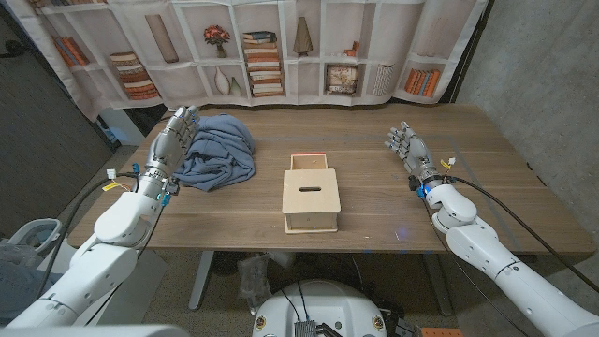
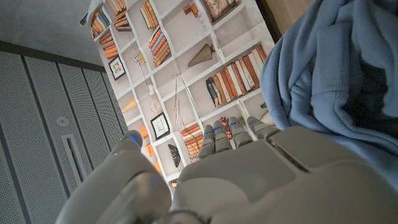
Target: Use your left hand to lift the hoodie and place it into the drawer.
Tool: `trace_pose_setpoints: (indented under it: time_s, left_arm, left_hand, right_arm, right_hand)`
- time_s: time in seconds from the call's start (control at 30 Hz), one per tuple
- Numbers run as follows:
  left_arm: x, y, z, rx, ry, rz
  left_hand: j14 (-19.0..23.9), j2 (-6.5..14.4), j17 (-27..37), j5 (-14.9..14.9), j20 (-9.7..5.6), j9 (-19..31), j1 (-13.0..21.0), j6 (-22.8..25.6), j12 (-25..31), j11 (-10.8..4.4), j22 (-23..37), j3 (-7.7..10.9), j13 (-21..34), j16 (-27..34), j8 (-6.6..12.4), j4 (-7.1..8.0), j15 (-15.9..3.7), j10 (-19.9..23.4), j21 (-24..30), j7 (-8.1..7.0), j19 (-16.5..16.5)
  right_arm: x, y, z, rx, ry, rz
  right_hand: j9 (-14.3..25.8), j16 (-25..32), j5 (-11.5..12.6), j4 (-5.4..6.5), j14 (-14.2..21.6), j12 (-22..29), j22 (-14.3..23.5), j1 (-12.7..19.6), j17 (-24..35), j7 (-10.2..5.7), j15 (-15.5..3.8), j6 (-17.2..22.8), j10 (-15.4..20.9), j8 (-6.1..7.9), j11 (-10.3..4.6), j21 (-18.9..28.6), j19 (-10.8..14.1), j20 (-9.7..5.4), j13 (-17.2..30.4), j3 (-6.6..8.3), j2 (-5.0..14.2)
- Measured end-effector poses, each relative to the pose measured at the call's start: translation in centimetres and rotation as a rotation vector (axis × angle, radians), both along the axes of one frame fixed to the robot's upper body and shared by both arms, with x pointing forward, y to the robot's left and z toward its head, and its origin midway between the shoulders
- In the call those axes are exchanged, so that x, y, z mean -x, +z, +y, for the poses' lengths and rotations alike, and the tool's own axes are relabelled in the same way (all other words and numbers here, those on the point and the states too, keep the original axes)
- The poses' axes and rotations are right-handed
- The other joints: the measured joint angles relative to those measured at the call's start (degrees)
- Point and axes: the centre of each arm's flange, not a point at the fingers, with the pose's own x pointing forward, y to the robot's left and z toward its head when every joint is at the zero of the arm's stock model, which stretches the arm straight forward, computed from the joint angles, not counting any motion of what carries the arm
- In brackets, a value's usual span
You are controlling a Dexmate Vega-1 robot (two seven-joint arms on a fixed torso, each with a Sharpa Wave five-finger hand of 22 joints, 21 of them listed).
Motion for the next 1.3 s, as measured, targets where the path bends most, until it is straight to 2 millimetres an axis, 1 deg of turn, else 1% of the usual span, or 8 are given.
trace_pose_setpoints:
  time_s: [0.13, 0.27, 0.6, 0.73, 0.97, 1.1, 1.23, 1.3]
  left_arm:
    - [0.1, 0.2, 0.2, -0.003, 0.026, 0.008]
    - [0.3, 0.3, 0.5, -0.003, 0.047, 0.011]
    - [1.2, 0.8, 0.9, -0.040, 0.144, 0.024]
    - [1.5, 0.9, 0.9, -0.045, 0.172, 0.016]
    - [2.0, 1.0, 0.9, -0.033, 0.232, -0.022]
    - [2.2, 1.1, 0.9, -0.029, 0.268, -0.044]
    - [2.5, 1.3, 0.8, -0.034, 0.306, -0.062]
    - [2.5, 1.4, 0.8, -0.036, 0.322, -0.064]
  left_hand:
    - [0.00, -0.26, 0.00, 0.00, 0.00, 0.00, 0.26, 0.00, 0.00, -0.31, 0.00, 0.00, 0.00, 0.00, 0.00, -0.47, 0.00, 0.31, 0.00, 0.00, 0.00]
    - [0.00, 0.01, 0.00, 0.23, 0.00, 0.00, 0.60, 0.31, 0.00, -0.31, 0.00, 0.00, 0.00, 0.00, 0.00, -0.47, 0.00, 0.31, 0.00, -0.32, 0.00]
    - [0.32, -0.45, 0.00, 0.33, 0.00, 0.00, 1.05, 0.44, 0.00, -0.31, 0.00, -0.23, 0.00, 0.00, 0.00, -0.70, -0.31, 0.30, -0.22, -0.45, 0.00]
    - [0.71, -0.36, 0.00, 0.62, 0.00, 0.00, 1.16, 1.01, 0.00, -0.93, 0.00, -0.48, 0.00, 0.00, 0.01, -0.94, -0.70, 0.94, -0.22, -0.84, 0.00]
    - [1.83, -0.72, 0.00, 1.23, -0.20, 0.00, 1.84, 2.77, 0.23, -1.85, 0.00, -0.66, 0.00, 0.38, 0.56, -1.12, -1.04, 2.49, -0.22, -1.33, 0.21]
    - [2.11, -0.53, 0.00, 1.27, -0.17, 0.00, 2.03, 3.09, 0.23, -1.74, 0.00, -0.88, 0.00, 0.39, 0.77, -1.34, -0.77, 2.78, -0.22, -1.05, 0.24]
    - [2.11, -0.53, 0.00, 1.48, 0.04, 0.00, 2.03, 3.39, 0.23, -1.82, 0.00, -0.65, 0.00, 0.38, 0.77, -1.58, -0.77, 2.88, -0.22, -1.34, 0.45]
    - [2.11, -0.70, 0.00, 1.48, -0.18, 0.00, 2.21, 3.38, 0.23, -1.82, 0.01, -0.65, 0.00, 0.38, 0.77, -1.57, -0.77, 2.87, -0.22, -1.34, 0.67]
  right_arm:
    - [-0.2, 0.1, 0.1, 0.002, 0.001, 0.003]
    - [-0.3, 0.3, 0.2, 0.005, 0.002, 0.004]
    - [-0.4, 0.7, 0.0, 0.016, 0.000, 0.009]
    - [-0.4, 0.7, 0.0, 0.020, 0.000, 0.009]
    - [-0.3, 0.8, 0.0, 0.025, 0.001, 0.008]
    - [-0.1, 0.7, 0.0, 0.026, 0.000, 0.008]
    - [0.0, 0.6, 0.0, 0.027, -0.001, 0.009]
    - [0.0, 0.5, -0.1, 0.026, -0.002, 0.009]
  right_hand:
    - [0.00, 0.00, 0.00, 0.00, 0.00, 0.00, 0.00, 0.00, 0.00, 0.00, 0.00, 0.00, 0.00, 0.00, 0.00, 0.00, 0.00, 0.00, 0.00, 0.00, 0.00]
    - [0.00, 0.00, 0.00, 0.00, 0.00, 0.00, 0.00, 0.00, 0.00, 0.00, 0.00, 0.00, 0.00, 0.00, 0.00, 0.00, 0.00, 0.00, 0.00, 0.00, 0.00]
    - [0.00, 0.00, 0.00, 0.00, 0.21, 0.00, 0.00, 0.00, 0.00, 0.00, 0.21, 0.00, 0.00, 0.00, 0.00, -0.22, -0.01, 0.00, 0.00, 0.00, 0.00]
    - [0.00, 0.00, 0.00, 0.00, 0.21, 0.00, 0.00, 0.00, 0.00, 0.00, 0.21, 0.00, 0.00, 0.00, 0.00, -0.21, 0.31, 0.32, 0.00, 0.00, 0.00]
    - [0.00, 0.00, 0.00, 0.00, 0.21, 0.00, 0.00, 0.00, 0.00, 0.00, 0.21, 0.00, -0.01, 0.00, 0.00, -0.42, 0.30, 0.32, 0.00, 0.00, 0.00]
    - [0.00, 0.00, 0.00, 0.00, 0.21, 0.00, 0.00, 0.00, 0.00, 0.00, 0.21, 0.00, -0.01, 0.00, 0.00, -0.42, 0.30, 0.32, 0.00, 0.00, 0.00]
    - [0.00, 0.00, 0.00, 0.00, 0.21, 0.00, 0.00, 0.00, 0.00, 0.00, 0.21, 0.00, -0.01, 0.00, 0.00, -0.42, 0.30, 0.32, 0.00, 0.00, 0.00]
    - [0.00, 0.00, 0.00, 0.00, 0.21, 0.00, -0.01, 0.00, 0.00, 0.00, 0.21, 0.00, -0.01, 0.00, 0.00, -0.41, 0.30, 0.32, 0.00, 0.00, 0.00]
